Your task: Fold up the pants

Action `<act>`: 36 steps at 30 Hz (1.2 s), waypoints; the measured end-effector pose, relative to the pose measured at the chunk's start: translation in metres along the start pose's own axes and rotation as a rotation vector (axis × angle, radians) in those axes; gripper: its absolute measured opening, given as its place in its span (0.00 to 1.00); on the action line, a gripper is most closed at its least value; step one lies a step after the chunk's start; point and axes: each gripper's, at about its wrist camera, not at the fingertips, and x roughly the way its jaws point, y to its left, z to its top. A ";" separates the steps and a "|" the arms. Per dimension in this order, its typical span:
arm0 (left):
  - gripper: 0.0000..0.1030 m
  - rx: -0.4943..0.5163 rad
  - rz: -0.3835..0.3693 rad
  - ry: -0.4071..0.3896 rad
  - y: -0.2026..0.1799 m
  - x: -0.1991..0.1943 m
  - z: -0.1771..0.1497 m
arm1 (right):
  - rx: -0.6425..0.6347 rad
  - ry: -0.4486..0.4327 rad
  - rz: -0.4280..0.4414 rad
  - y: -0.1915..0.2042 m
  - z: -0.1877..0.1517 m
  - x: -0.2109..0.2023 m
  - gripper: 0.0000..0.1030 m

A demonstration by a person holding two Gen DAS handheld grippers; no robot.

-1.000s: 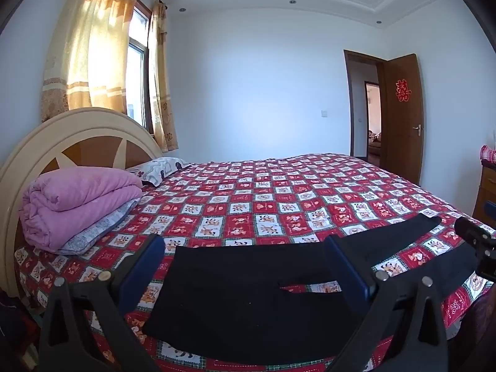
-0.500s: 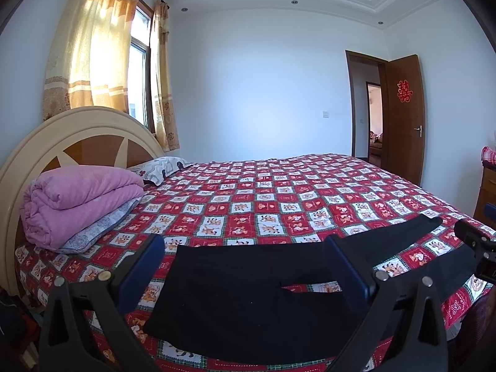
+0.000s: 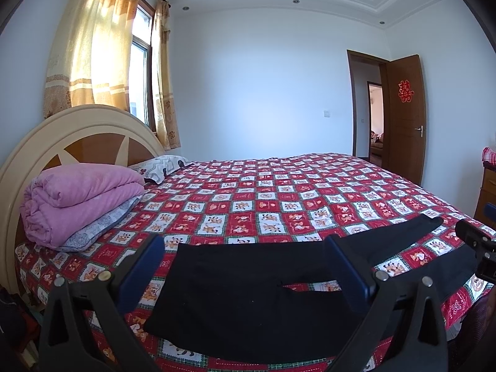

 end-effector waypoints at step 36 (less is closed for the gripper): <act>1.00 -0.002 0.000 0.003 0.001 0.001 -0.002 | -0.006 0.011 0.001 0.001 -0.006 0.003 0.99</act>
